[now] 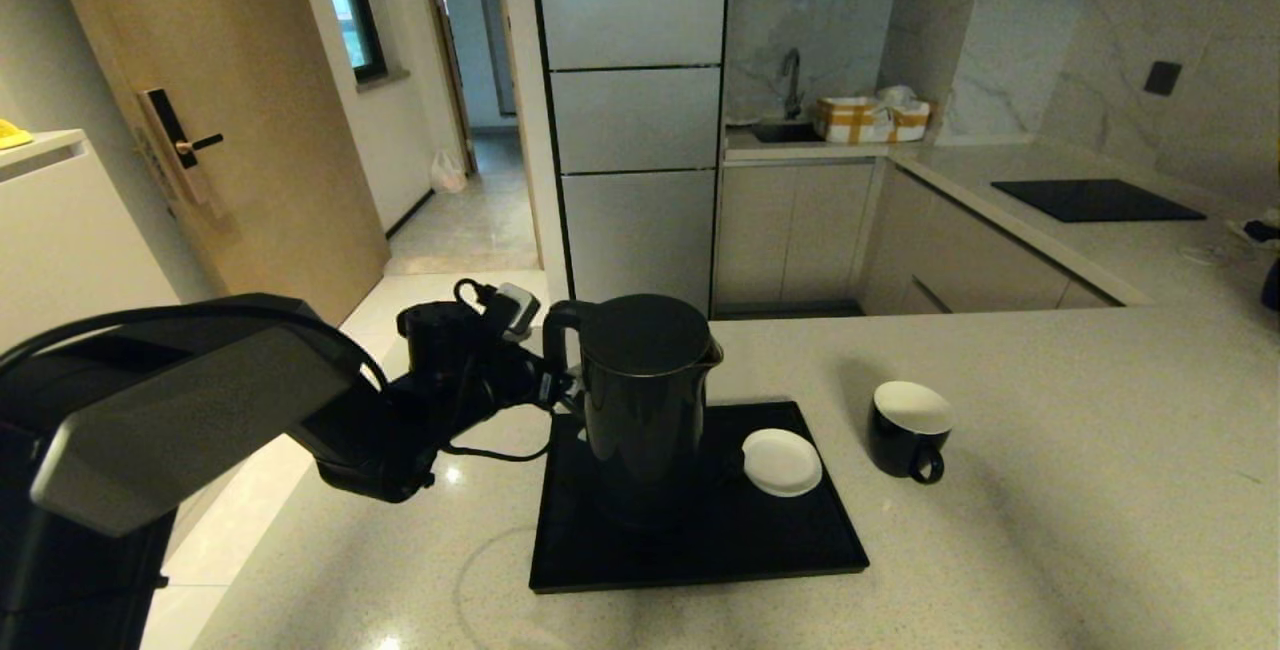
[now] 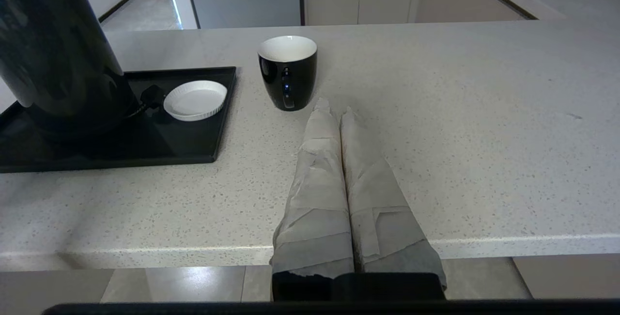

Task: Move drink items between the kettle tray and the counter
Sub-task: Pick up the kettle

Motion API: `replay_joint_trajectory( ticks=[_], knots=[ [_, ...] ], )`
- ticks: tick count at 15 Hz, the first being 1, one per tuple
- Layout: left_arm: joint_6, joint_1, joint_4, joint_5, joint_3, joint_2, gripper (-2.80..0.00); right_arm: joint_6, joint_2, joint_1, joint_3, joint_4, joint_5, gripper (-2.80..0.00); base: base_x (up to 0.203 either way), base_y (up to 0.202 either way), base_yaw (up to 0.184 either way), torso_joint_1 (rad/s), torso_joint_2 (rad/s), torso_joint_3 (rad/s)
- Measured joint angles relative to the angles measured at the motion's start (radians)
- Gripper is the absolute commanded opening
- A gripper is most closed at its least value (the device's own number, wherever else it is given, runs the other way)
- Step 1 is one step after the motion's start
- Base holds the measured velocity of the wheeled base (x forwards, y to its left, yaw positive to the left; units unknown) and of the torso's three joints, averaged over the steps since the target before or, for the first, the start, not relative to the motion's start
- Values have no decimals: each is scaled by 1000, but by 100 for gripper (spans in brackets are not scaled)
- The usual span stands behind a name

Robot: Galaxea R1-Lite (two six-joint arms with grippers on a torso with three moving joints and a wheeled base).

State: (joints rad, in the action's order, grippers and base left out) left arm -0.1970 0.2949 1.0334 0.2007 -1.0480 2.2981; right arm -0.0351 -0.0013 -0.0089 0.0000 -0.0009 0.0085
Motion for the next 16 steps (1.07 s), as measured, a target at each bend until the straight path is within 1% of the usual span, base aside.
replay_joint_trajectory(
  ticks=[12,16],
  knots=[
    [3,0,39,0,4,7,0,0,0,0,0,0,0,-280,0,0,0,0,0,0],
    [-2,0,39,-17,-17,27,0,0,0,0,0,0,0,-280,0,0,0,0,0,0]
  ],
)
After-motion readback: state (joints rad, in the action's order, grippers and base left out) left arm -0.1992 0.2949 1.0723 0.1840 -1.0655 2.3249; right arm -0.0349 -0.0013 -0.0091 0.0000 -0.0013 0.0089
